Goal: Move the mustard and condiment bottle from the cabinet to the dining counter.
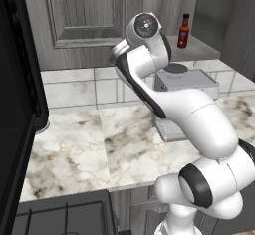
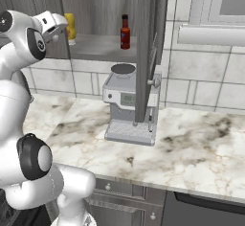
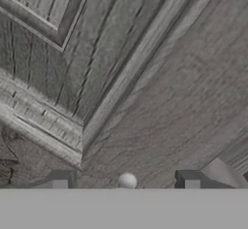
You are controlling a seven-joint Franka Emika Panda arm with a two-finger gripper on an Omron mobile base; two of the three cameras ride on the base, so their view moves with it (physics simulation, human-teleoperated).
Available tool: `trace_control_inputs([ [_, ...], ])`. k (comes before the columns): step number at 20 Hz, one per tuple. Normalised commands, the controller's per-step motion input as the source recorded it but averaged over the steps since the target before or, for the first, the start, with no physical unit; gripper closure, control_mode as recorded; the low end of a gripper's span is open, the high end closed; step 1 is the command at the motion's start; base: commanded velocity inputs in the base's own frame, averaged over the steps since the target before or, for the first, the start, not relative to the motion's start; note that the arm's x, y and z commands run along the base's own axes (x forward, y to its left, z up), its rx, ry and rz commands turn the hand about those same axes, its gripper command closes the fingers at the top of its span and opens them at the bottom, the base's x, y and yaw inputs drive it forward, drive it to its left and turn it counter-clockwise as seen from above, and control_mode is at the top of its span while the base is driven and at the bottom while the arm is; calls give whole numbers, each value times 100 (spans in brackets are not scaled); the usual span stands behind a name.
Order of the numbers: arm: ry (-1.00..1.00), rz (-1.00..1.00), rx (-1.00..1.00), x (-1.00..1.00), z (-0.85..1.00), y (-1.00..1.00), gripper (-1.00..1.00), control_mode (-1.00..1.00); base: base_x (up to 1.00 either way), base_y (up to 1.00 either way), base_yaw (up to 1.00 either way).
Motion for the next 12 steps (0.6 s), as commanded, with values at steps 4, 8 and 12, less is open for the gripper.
trace_control_inputs([
  [4, 0, 0, 0, 8, -17, 0, 100, -100, 0, 0, 0],
  [8, -4, 0, 0, 0, -29, 0, 100, -100, 0, 0, 0],
  [12, -6, 0, 0, -15, -44, 5, 100, -100, 0, 0, 0],
])
